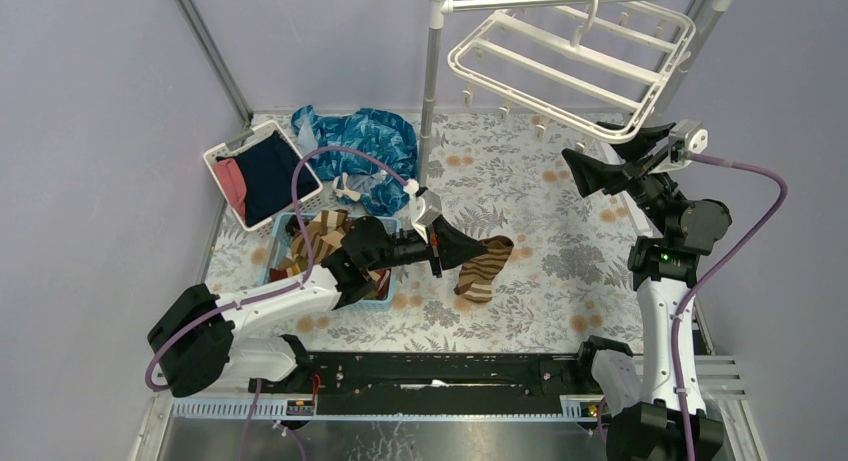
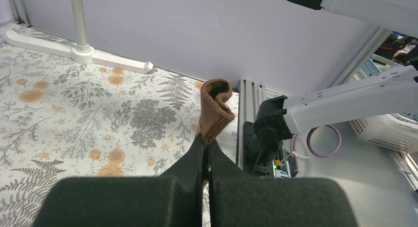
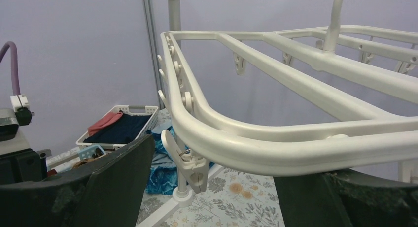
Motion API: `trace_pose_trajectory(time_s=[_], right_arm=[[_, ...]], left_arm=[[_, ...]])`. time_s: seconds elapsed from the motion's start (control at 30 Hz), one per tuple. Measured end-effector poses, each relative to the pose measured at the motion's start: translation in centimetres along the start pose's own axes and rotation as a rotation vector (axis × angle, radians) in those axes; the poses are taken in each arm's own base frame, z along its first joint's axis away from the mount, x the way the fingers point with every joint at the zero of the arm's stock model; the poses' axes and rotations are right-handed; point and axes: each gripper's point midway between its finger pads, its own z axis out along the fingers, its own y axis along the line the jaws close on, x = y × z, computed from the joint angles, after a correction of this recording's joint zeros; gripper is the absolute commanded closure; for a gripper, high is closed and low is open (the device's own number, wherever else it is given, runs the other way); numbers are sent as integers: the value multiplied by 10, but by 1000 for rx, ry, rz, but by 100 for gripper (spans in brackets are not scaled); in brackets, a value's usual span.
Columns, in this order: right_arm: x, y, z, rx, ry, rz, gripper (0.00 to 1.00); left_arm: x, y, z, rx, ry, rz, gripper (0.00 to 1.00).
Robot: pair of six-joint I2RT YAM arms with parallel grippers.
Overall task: Clip the socks to the hanger
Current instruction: Open the clamp at the hanger.
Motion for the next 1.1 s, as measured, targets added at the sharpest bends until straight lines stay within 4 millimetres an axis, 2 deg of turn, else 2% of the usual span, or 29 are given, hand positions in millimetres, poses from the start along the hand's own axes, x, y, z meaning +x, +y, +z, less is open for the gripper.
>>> trace_pose_trajectory(time_s=[0.3,0.63,1.0,1.1], right_arm=[[-5,-2,0,29,-30,33,19],[0,-1,-1,26,-31,48,41],[-3,1,-1,17,-43,39,59],[-3,2,-1,15,-45,39,58]], left_arm=[[-2,-2,0,2,-7,-23,100],[-1,-1,1,0,-11,-48,100],[0,-1,2,1,-11,-51,100],[1,0,3,0,-9,-53,100]])
